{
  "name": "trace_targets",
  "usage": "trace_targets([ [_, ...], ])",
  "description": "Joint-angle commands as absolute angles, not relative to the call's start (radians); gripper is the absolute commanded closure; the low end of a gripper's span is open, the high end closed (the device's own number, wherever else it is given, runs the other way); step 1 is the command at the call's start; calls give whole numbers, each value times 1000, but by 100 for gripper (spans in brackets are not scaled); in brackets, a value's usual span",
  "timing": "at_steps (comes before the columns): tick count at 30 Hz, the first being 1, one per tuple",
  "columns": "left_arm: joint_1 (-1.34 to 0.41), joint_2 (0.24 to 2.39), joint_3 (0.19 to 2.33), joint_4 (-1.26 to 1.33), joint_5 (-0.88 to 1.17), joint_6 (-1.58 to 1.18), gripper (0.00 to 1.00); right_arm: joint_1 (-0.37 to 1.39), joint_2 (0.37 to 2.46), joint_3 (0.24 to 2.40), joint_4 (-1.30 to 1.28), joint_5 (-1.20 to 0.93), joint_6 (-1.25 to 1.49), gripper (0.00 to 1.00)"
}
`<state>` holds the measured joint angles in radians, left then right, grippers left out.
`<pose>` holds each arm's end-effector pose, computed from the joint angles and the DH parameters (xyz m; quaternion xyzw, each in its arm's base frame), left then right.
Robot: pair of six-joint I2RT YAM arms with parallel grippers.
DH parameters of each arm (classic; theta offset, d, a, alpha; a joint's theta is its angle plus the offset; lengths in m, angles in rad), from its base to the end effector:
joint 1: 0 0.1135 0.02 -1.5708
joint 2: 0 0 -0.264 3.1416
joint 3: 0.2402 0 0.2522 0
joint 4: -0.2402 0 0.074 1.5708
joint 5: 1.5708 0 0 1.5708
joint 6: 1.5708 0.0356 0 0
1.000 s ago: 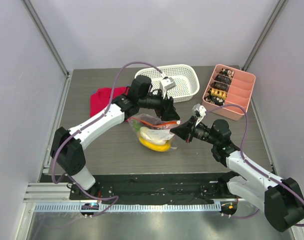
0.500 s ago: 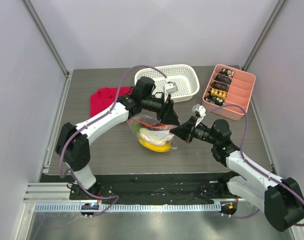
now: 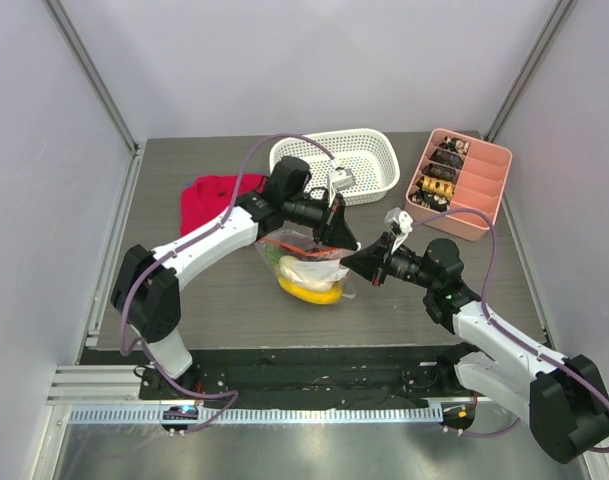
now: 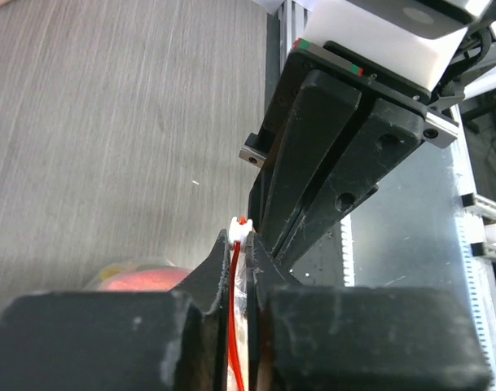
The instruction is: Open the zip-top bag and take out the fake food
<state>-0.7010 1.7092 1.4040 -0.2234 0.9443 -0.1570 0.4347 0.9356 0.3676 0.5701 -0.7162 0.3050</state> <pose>0.2794 -0.2736 0.3107 0.4256 0.6832 -0.5431 0.2391 0.1743 0.1067 0.2450 -0.2904 0.6441 0.4705 0.5286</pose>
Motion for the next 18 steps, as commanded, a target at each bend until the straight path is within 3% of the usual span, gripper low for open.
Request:
trace_targets([
  [1,-704,1661,1404,-190,910,-163,100,436,913,405,635,-710,295,99],
  [11,-704,1487,1280,-223,634,-187,100,437,790,319,679,-411,457,99],
  [18,-704,1483,1184,-104,653,-271,100,436,764,270,772,-388,525,99],
])
